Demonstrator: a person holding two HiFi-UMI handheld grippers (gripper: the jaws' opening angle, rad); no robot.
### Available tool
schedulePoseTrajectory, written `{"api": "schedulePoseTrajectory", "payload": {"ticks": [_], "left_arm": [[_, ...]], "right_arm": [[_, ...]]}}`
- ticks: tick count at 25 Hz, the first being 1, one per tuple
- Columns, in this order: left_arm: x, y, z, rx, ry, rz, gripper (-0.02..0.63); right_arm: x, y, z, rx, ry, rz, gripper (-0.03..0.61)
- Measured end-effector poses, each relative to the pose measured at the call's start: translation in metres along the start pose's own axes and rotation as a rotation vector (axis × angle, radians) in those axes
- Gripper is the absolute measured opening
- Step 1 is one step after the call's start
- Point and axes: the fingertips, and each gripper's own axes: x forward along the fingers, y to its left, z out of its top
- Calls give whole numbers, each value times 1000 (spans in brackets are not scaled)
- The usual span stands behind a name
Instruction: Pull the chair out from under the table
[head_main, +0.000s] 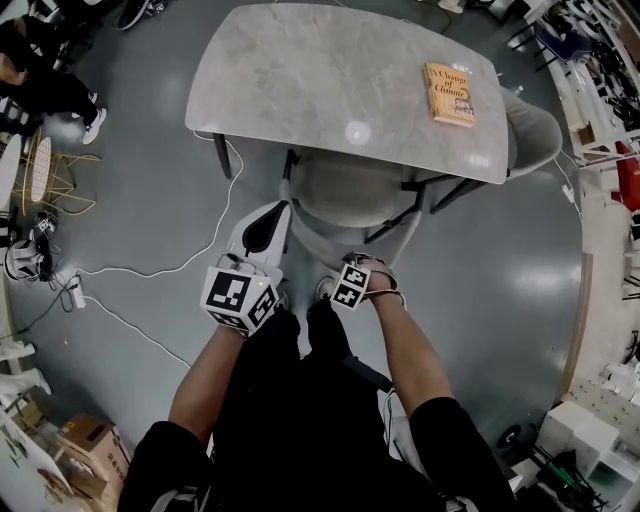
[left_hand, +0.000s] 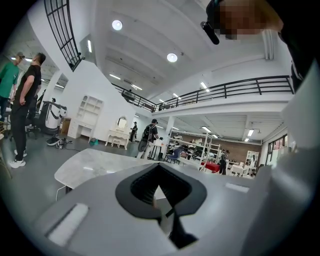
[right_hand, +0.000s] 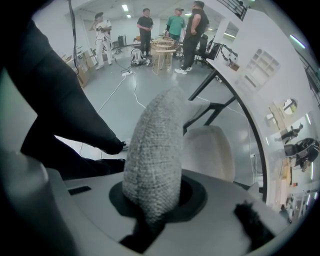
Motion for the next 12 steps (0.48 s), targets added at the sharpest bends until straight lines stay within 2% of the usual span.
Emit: {"api": "schedulePoseTrajectory", "payload": {"ticks": [12], "left_arm": [[-17, -7, -3, 0, -2, -13, 8]], "right_arm": [[-2, 21, -1, 6, 1, 3, 60]]}}
